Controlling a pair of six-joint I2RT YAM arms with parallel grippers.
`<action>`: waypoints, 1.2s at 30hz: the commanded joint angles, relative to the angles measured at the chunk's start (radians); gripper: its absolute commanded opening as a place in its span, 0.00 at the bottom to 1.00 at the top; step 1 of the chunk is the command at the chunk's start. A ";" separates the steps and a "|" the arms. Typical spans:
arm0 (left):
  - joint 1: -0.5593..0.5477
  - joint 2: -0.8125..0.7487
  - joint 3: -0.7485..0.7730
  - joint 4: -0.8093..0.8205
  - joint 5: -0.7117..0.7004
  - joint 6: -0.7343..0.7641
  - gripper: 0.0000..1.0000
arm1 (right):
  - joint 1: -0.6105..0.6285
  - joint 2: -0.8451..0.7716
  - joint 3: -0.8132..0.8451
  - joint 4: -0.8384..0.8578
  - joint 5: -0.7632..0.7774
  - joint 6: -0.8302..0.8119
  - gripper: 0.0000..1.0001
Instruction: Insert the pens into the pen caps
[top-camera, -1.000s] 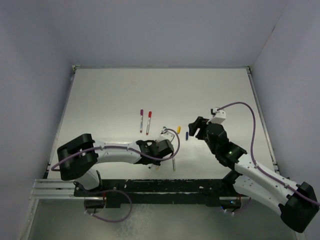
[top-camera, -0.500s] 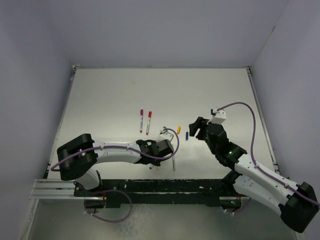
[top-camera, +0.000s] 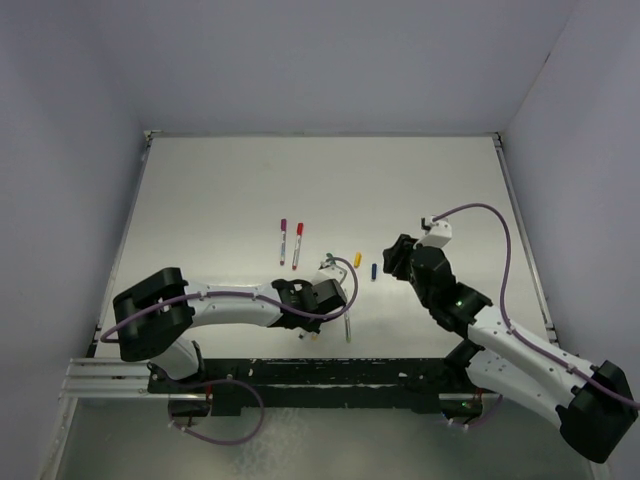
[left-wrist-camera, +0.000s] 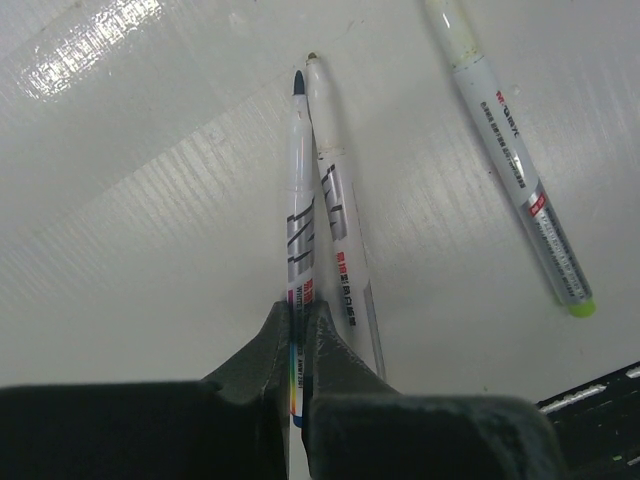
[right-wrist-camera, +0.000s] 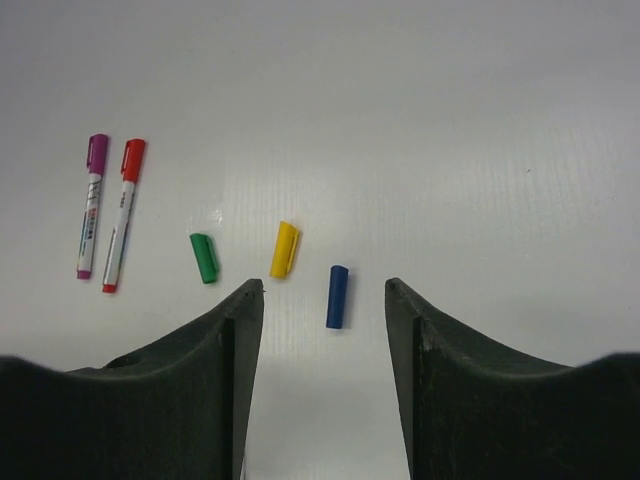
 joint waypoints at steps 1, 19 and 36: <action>-0.003 0.014 -0.039 -0.104 0.033 -0.031 0.00 | -0.005 0.051 0.067 -0.052 0.058 -0.001 0.51; 0.067 -0.333 0.033 0.032 -0.139 0.099 0.00 | -0.025 0.432 0.202 -0.107 -0.068 -0.023 0.40; 0.136 -0.469 -0.110 0.265 -0.009 0.137 0.00 | -0.039 0.666 0.301 -0.068 -0.125 -0.059 0.37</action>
